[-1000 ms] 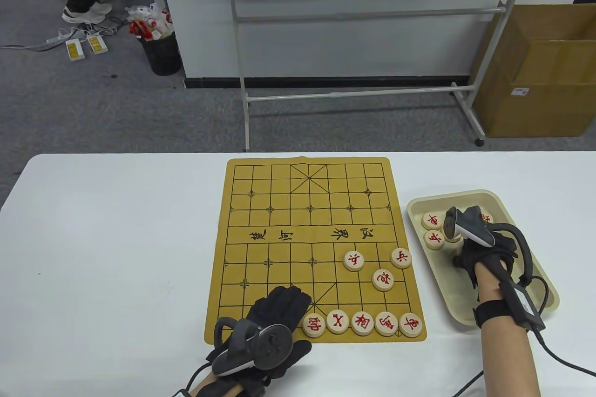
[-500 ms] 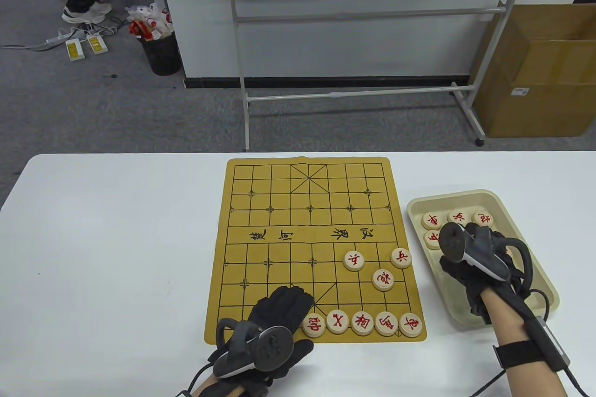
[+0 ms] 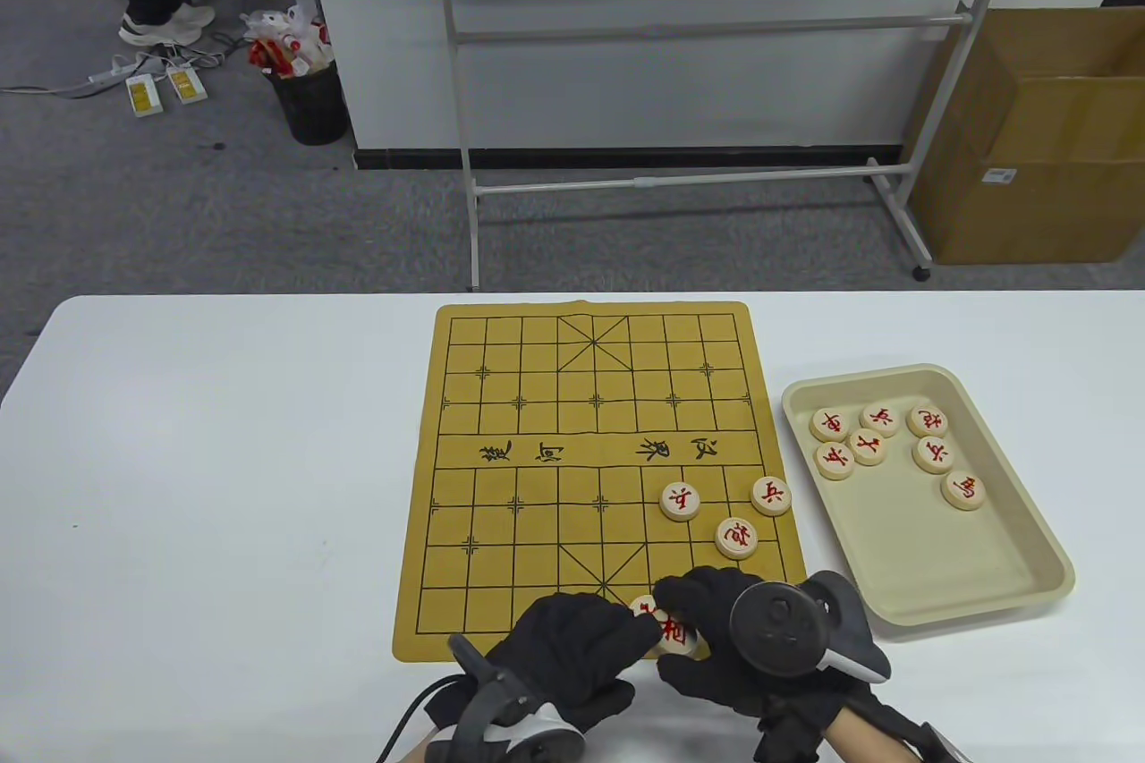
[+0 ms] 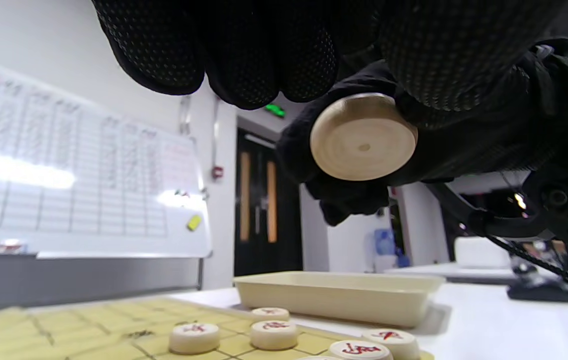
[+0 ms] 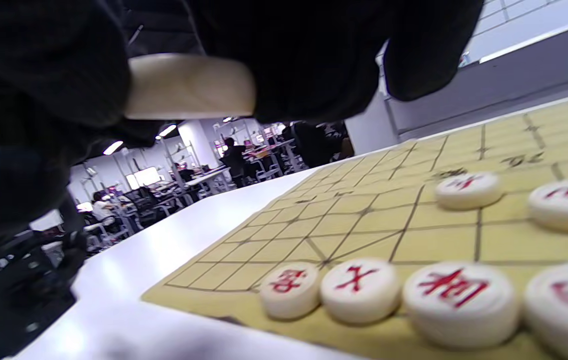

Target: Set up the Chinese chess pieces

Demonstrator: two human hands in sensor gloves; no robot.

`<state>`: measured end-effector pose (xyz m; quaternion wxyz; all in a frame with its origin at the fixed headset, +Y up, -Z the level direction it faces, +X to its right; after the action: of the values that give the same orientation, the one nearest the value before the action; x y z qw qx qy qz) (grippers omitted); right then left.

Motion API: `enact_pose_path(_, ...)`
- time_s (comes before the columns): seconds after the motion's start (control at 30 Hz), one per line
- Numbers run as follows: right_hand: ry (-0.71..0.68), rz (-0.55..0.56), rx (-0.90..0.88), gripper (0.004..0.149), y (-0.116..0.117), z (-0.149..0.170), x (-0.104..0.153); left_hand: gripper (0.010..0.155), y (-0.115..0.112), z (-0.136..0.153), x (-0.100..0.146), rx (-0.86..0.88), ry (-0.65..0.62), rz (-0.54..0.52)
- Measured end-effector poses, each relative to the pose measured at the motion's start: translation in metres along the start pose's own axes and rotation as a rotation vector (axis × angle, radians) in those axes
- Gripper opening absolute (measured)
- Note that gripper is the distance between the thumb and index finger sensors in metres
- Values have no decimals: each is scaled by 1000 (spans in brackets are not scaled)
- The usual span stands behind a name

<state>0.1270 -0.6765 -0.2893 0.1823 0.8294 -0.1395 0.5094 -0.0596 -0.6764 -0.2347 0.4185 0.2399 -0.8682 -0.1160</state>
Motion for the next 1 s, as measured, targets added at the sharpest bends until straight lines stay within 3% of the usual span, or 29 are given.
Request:
enact_pose_path(0.13, -21, -94, -112, 82, 15, 0, 2, 56, 2, -7, 0, -6, -38, -34)
enact_pose_path(0.23, -33, -146, -197, 81, 19, -2, 2, 53, 4, -9, 1, -26, -68, -51)
enact_pose_path(0.33, -48, -147, -241, 82, 20, -4, 3, 51, 13, -10, 2, -46, -91, -113)
enact_pose_path(0.47, -57, -26, -212, 81, 16, -6, 7, 51, 18, 9, -6, -65, -10, -116)
enact_pose_path(0.57, -44, 107, 88, 83, 16, -7, 12, 51, 12, 47, -12, -134, 123, -47)
enact_pose_path(0.67, -42, 145, 283, 81, 17, -7, 13, 51, -8, 79, -11, -291, 215, 128)
enact_pose_path(0.77, -27, 113, 256, 78, 19, -3, 12, 51, -33, 96, -8, -372, 247, 316)
enact_pose_path(1.0, 8, 79, 227, 73, 19, 5, 12, 51, -72, 93, -5, -422, 209, 471)
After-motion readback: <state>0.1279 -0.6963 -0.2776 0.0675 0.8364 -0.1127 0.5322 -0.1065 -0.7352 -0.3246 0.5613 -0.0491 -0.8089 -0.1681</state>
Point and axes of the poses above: the tracker on the back of each hand, its own z axis roughly to the little-finger side, its own x axis roughly from the fingertips to the wrist, y = z × x, the point moved 2 cm from there along -x, roughly from the wrist to the fingertips, and after that the axes turned 8 degrees about y, right-handed, at the moved point
